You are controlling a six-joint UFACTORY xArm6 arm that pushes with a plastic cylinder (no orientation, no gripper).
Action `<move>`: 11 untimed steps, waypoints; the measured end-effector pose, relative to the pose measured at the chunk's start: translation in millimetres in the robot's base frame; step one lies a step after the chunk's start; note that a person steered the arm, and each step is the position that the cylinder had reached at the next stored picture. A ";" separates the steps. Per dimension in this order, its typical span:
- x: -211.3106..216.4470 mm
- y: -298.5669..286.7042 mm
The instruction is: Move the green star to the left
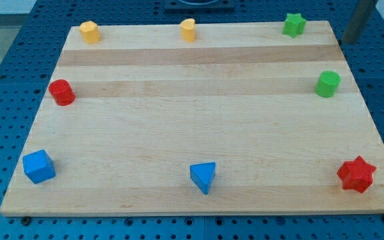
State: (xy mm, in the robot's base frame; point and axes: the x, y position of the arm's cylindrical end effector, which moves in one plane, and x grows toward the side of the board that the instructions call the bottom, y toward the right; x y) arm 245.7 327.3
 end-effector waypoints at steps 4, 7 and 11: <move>-54.7 -70.9; -47.1 -113.4; -25.7 -94.3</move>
